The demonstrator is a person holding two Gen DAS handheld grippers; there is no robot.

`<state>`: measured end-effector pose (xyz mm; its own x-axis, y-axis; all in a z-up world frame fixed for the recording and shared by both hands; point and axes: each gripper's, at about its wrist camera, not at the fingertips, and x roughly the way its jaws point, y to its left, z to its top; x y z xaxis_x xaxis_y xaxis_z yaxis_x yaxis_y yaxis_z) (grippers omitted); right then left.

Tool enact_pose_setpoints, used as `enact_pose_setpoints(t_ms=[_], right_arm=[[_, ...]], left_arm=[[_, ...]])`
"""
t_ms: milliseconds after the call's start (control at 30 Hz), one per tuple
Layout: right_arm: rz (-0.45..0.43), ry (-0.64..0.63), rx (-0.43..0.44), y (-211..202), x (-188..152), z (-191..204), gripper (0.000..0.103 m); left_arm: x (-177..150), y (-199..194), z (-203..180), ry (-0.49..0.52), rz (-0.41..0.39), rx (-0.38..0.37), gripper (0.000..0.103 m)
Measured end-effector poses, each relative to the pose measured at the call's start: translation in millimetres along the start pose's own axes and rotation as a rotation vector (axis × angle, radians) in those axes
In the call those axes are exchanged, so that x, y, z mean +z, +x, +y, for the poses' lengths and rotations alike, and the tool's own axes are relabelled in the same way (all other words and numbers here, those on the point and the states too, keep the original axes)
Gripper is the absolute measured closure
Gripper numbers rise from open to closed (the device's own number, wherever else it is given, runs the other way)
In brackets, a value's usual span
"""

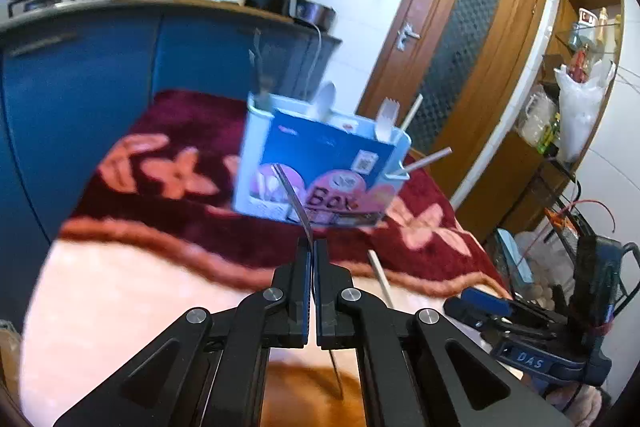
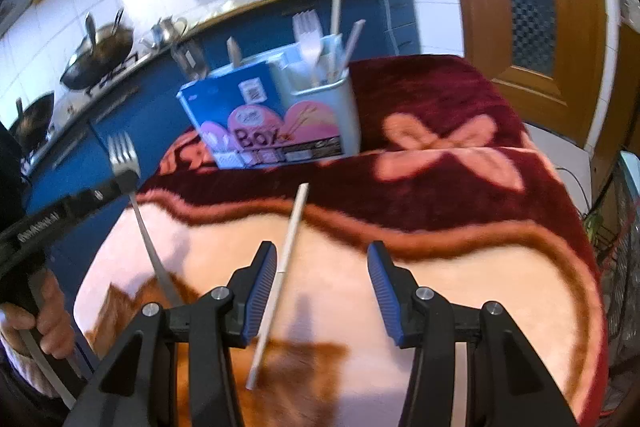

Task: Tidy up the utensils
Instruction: 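Carry the metal fork and white chopstick up over the Box holder with both grippers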

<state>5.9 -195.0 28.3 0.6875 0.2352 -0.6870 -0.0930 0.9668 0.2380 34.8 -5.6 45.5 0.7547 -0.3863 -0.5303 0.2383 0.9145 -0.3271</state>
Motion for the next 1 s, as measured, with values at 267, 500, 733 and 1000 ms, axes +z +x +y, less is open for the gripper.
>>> enact_pose_setpoints(t_ms=[267, 500, 733, 1000], right_arm=[[0.148, -0.047, 0.012, 37, 18, 17, 0.060], [0.271, -0.065, 0.012, 67, 32, 25, 0.071], [0.382, -0.097, 0.000, 91, 41, 32, 0.081], [0.386, 0.016, 0.085, 90, 41, 7, 0.094]], left_arm=[[1, -19, 14, 0.004, -0.047, 0.020, 0.102], [2, -24, 25, -0.005, -0.062, 0.026, 0.102], [2, -22, 31, -0.008, -0.055, 0.027, 0.102], [9, -21, 29, -0.005, -0.076, 0.014, 0.102]])
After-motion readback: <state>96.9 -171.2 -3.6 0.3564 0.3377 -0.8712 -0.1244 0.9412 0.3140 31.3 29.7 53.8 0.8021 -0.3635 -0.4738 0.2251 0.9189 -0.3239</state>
